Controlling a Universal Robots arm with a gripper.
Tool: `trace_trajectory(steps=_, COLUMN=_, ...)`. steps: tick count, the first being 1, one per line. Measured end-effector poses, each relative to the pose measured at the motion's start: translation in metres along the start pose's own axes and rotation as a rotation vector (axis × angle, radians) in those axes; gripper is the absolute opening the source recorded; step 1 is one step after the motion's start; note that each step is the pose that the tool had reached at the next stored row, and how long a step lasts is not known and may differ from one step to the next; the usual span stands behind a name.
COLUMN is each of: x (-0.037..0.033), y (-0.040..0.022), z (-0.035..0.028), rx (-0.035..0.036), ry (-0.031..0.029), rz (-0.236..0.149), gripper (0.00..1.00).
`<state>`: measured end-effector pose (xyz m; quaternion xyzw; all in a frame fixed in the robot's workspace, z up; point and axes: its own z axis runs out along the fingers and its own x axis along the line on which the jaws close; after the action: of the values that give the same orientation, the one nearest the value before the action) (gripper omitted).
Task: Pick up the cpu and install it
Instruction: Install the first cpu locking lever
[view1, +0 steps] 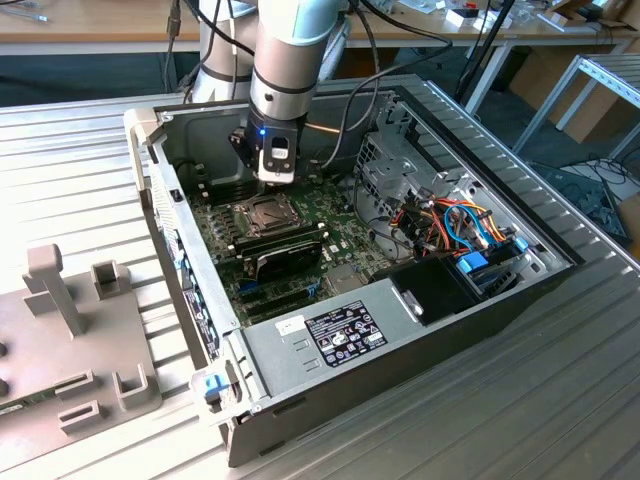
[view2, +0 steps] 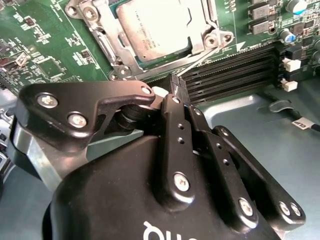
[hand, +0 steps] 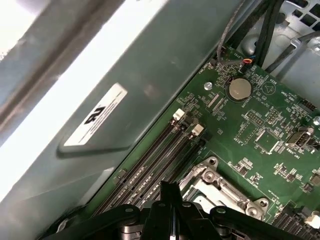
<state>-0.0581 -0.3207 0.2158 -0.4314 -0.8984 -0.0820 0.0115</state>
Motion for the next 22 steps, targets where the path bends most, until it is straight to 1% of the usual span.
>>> trace_trajectory(steps=1, x=0.0009, y=-0.0007, z=0.0, rx=-0.0012, ry=-0.0012, rz=0.0, gripper=0.11)
trace_trajectory(steps=3, x=0.0022, y=-0.0008, z=0.0001, rx=-0.0011, ry=-0.0042, rz=-0.001, gripper=0.11)
trace_trajectory(steps=6, x=0.0024, y=-0.0006, z=0.0005, rx=-0.0008, ry=-0.0046, rz=-0.001, gripper=0.11)
trace_trajectory(steps=8, x=0.0028, y=-0.0004, z=0.0011, rx=-0.0008, ry=-0.0047, rz=-0.001, gripper=0.11)
trace_trajectory(steps=13, x=0.0037, y=0.0003, z=0.002, rx=0.0015, ry=-0.0014, rz=-0.025, gripper=0.11)
trace_trajectory(steps=17, x=0.0037, y=0.0003, z=0.0021, rx=0.0017, ry=-0.0011, rz=-0.027, gripper=0.11)
trace_trajectory(steps=18, x=0.0037, y=0.0003, z=0.0023, rx=0.0027, ry=0.0004, rz=-0.038, gripper=0.11)
trace_trajectory(steps=19, x=0.0037, y=0.0003, z=0.0025, rx=0.0047, ry=0.0035, rz=-0.06, gripper=0.11)
trace_trajectory(steps=21, x=0.0037, y=0.0002, z=0.0028, rx=0.0071, ry=0.0074, rz=-0.088, gripper=0.11)
trace_trajectory(steps=22, x=0.0036, y=0.0002, z=0.0031, rx=0.0093, ry=0.0108, rz=-0.112, gripper=0.11)
